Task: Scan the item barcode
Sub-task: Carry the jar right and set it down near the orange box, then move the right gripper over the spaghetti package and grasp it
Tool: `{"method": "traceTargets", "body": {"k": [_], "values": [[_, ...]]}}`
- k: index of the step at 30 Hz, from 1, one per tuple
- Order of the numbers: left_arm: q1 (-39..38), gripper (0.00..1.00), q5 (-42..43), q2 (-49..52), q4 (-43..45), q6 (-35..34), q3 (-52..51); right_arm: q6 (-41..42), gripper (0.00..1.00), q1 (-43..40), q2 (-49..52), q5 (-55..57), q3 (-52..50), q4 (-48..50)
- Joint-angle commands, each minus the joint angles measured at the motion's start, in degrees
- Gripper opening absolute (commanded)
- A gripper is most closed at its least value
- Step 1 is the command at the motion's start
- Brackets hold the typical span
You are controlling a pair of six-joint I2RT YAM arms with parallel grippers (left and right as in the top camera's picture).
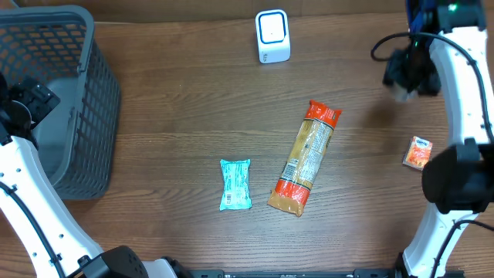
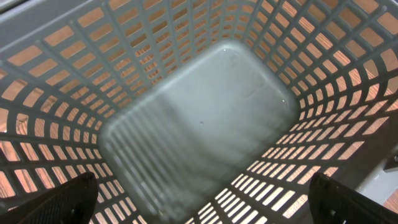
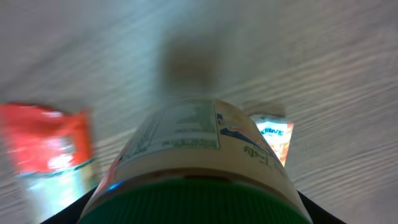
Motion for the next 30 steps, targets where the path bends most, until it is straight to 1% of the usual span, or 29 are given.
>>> {"method": "traceTargets", "body": {"k": [1, 6, 10, 11, 12, 13, 14, 15, 16, 17, 22, 24, 27, 30], "values": [[-0.39, 1.0, -0.28, 0.28, -0.02, -0.74, 1.4, -0.15, 0.04, -1.77, -1.53, 0.11, -8.52, 3.72], [-0.39, 1.0, -0.31, 0.28, -0.02, -0.74, 1.4, -0.15, 0.04, -3.13, -1.53, 0.09, -21.59, 13.92], [-0.39, 1.0, -0.28, 0.28, -0.02, -0.74, 1.4, -0.17, 0.04, -3.41, -1.53, 0.09, -26.01, 18.56], [-0.39, 1.0, -0.28, 0.28, -0.02, -0.74, 1.4, -0.17, 0.06, -3.41, -1.53, -0.07, -26.38, 19.04], [-0.39, 1.0, -0.28, 0.28, -0.02, -0.74, 1.4, -0.17, 0.19, -3.41, -1.53, -0.31, -26.47, 19.15], [-0.39, 1.0, -0.28, 0.28, -0.02, -0.74, 1.4, -0.15, 0.39, -3.41, -1.53, -0.35, -26.47, 19.15], [-0.39, 1.0, -0.28, 0.28, -0.02, -0.74, 1.4, -0.15, 0.64, -3.41, -1.53, -0.35, -26.47, 19.15], [-0.39, 1.0, -0.28, 0.28, -0.02, -0.74, 1.4, -0.15, 0.82, -3.41, -1.53, -0.35, -26.47, 19.12], [-0.39, 1.0, -0.28, 0.28, -0.02, -0.74, 1.4, -0.15, 0.92, -3.41, -1.53, -0.35, -26.47, 19.08], [-0.39, 1.0, -0.28, 0.28, -0.02, -0.74, 1.4, -0.15, 1.0, -3.41, -1.53, -0.35, -26.47, 19.08], [-0.39, 1.0, -0.28, 0.28, -0.02, -0.74, 1.4, -0.15, 1.0, -3.41, -1.55, -0.37, -26.27, 18.43], [-0.39, 1.0, -0.31, 0.28, -0.02, -0.74, 1.4, 0.02, 1.0, -3.41, -1.6, -0.7, -24.72, 17.18], [-0.39, 1.0, -0.28, 0.28, -0.02, -0.74, 1.4, 0.07, 1.0, -3.41, -2.38, -1.64, -19.37, 13.55], [-0.39, 1.0, -0.28, 0.28, -0.02, -0.74, 1.4, 0.02, 1.0, -3.41, -3.8, -1.62, -11.96, 9.01]]}}
